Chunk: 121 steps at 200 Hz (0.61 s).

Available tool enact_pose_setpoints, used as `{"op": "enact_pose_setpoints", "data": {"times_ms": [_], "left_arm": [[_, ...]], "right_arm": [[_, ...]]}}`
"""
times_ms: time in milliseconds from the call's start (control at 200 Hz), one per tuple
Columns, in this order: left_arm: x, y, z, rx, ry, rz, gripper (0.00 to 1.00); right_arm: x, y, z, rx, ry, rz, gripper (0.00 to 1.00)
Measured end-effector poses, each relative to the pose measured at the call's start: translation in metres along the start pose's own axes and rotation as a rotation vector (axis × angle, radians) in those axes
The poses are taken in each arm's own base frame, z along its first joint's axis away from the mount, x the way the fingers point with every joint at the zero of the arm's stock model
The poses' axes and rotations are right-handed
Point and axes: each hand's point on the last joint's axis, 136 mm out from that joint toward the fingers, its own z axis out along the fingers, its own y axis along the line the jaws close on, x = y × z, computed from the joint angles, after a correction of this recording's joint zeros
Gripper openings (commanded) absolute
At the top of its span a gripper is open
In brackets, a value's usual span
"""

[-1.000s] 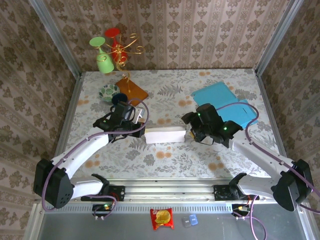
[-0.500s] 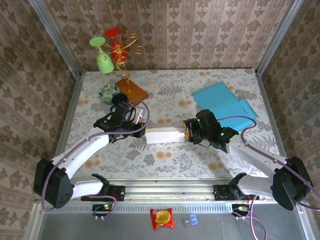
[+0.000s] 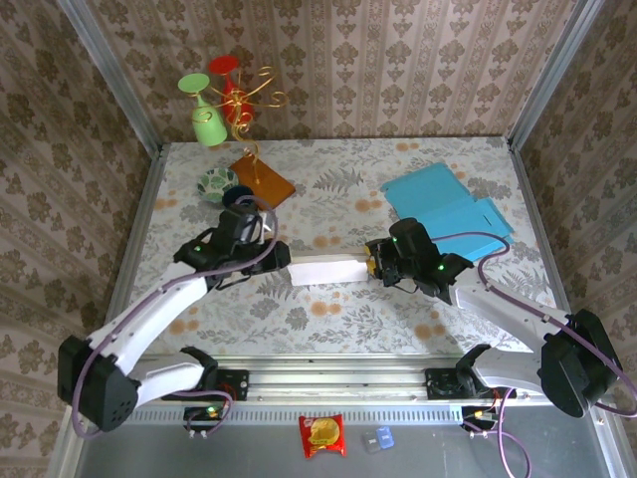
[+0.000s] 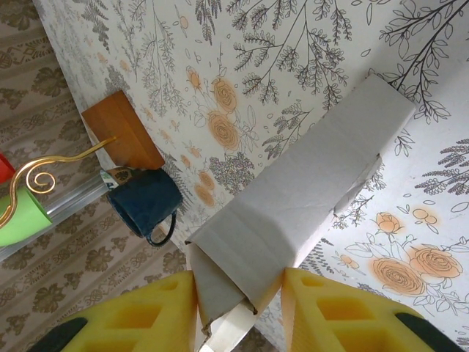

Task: Fold the paper box

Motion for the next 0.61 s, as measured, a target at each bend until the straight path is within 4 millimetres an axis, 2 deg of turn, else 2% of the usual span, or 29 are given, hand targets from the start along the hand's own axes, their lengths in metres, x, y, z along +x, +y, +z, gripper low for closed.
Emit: {"op": "enact_pose_setpoints", "data": {"times_ms": [85, 175, 405, 605], "left_arm": [[-0.008, -0.002, -0.014, 0.01, -0.063, -0.174, 0.35], [-0.011, -0.001, -0.018, 0.017, -0.094, -0.349, 0.38], [-0.005, 0.008, 0.002, 0.033, -0.097, -0.746, 0.41], [-0.003, -0.005, 0.008, 0.088, -0.092, -0.907, 0.42]], "right_arm": [[0.0, 0.0, 0.0, 0.0, 0.0, 0.0, 0.34], [0.0, 0.0, 0.0, 0.001, 0.0, 0.0, 0.34], [0.0, 0.001, 0.002, -0.001, 0.0, 0.0, 0.34], [0.0, 0.001, 0.002, -0.002, 0.0, 0.0, 0.33]]}}
